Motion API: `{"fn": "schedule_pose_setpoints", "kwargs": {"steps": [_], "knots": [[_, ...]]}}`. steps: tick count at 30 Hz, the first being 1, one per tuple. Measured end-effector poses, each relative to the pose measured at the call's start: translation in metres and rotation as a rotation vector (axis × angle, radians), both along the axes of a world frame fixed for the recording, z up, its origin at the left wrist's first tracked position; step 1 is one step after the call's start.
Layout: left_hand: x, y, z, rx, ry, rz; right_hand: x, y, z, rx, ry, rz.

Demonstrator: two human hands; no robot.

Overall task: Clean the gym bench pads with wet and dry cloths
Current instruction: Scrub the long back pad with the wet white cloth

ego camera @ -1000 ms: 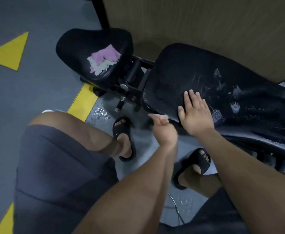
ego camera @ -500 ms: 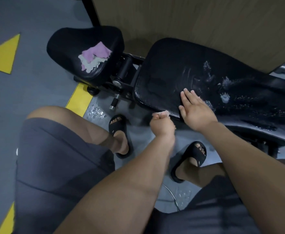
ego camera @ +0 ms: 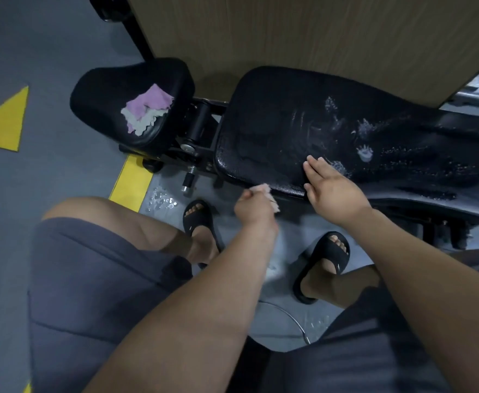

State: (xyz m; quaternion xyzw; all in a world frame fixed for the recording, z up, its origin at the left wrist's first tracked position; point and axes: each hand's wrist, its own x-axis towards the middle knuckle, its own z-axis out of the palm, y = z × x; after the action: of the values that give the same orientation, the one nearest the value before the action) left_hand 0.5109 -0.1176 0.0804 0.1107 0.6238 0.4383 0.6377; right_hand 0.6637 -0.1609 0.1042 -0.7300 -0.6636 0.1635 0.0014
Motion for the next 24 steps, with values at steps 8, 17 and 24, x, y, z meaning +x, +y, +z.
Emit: {"fn": "schedule_pose_setpoints", "kwargs": {"steps": [8, 17, 24], "knots": [[-0.055, 0.036, -0.012, 0.257, 0.474, -0.152, -0.020, 0.014, 0.005, 0.058, -0.018, -0.131], [-0.070, 0.091, -0.016, 0.375, 0.811, -0.580, -0.020, 0.072, -0.009, 0.023, -0.034, -0.201], [-0.063, 0.179, -0.013, 0.493, 0.763, -0.853, -0.015, 0.090, -0.024, 0.144, -0.052, -0.234]]}}
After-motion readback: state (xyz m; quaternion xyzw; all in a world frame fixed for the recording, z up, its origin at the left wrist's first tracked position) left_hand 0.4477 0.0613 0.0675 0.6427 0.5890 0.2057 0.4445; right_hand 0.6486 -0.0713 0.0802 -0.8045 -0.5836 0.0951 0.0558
